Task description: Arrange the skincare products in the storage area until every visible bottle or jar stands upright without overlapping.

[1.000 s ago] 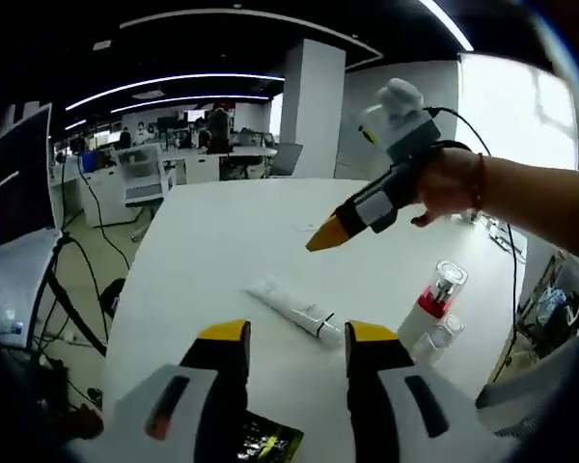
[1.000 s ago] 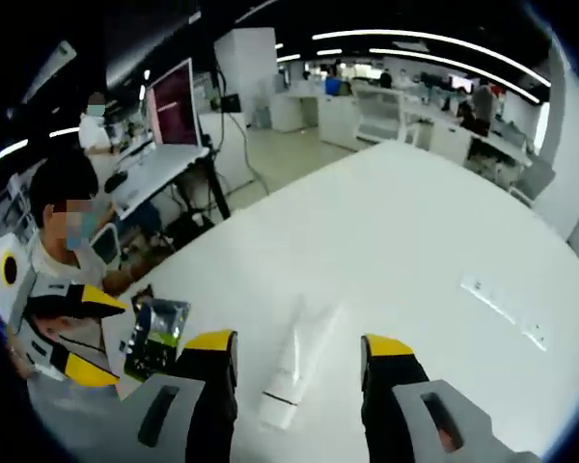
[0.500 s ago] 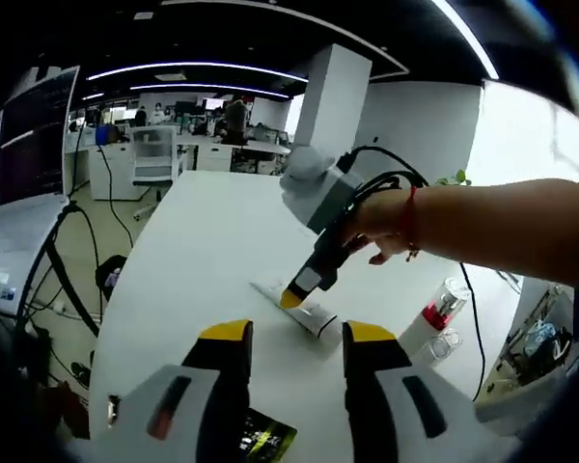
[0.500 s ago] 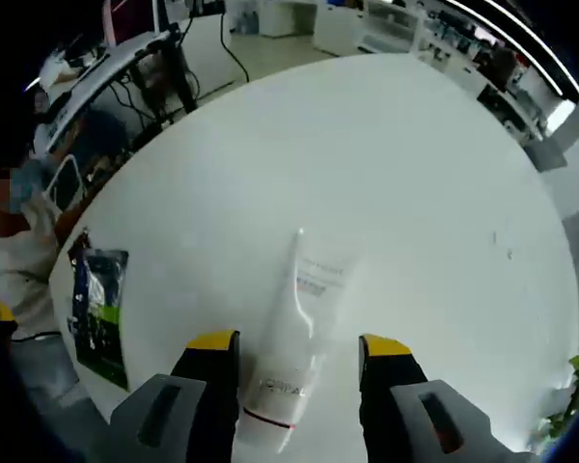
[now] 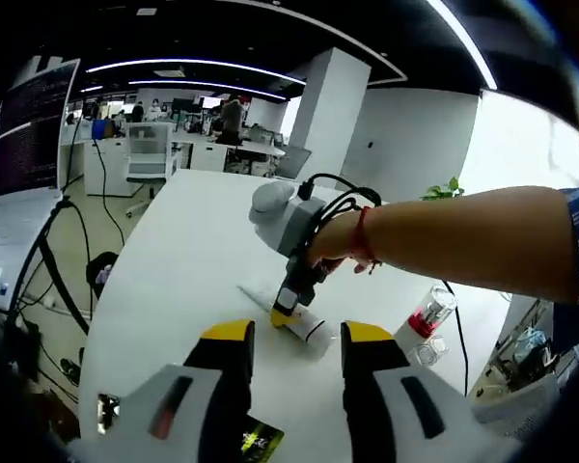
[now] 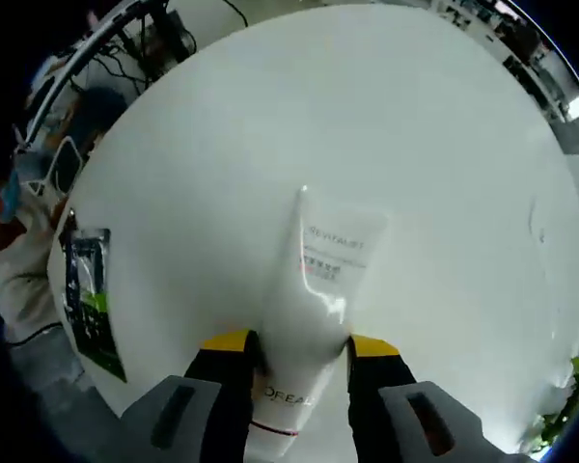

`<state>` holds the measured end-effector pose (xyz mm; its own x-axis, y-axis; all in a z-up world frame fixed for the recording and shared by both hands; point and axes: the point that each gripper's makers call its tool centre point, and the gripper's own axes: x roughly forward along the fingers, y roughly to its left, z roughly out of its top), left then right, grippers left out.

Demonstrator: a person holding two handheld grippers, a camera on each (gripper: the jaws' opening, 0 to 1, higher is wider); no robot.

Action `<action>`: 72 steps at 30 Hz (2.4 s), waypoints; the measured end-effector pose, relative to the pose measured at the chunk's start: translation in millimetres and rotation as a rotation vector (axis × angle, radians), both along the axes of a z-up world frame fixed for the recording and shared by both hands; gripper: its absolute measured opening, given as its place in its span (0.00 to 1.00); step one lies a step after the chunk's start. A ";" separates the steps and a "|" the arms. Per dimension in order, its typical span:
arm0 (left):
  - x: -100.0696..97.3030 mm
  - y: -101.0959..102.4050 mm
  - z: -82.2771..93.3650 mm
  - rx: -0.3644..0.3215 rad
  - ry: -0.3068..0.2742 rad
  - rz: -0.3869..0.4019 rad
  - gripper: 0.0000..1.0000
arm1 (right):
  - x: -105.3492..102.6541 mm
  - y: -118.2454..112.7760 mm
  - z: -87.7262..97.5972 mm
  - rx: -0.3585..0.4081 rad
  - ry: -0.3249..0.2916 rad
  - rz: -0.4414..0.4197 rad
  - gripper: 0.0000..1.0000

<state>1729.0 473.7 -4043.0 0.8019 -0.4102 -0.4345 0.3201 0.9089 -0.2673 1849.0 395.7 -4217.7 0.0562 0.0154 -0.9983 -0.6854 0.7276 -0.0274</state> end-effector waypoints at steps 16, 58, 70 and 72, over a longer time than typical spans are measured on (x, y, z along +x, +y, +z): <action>2.2 14.5 -3.4 -0.003 0.013 0.066 0.32 | -5.8 13.3 23.7 0.001 -0.112 0.121 0.22; 1.1 -18.4 46.2 -0.422 -0.131 -0.084 0.12 | -125.6 66.0 207.2 0.494 -0.795 0.491 0.28; 2.4 -20.7 21.0 -0.075 -0.141 -0.153 0.09 | -130.4 40.3 209.3 0.397 -0.785 0.819 0.28; 0.6 -26.0 20.0 -0.048 -0.148 -0.183 0.09 | -129.1 33.4 218.9 0.415 -0.775 0.838 0.32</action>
<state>1729.5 447.8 -4023.0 0.7658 -0.5718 -0.2943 0.5172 0.8196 -0.2466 1719.9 429.1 -3998.8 0.4554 0.6437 -0.6150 -0.8528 0.1171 -0.5090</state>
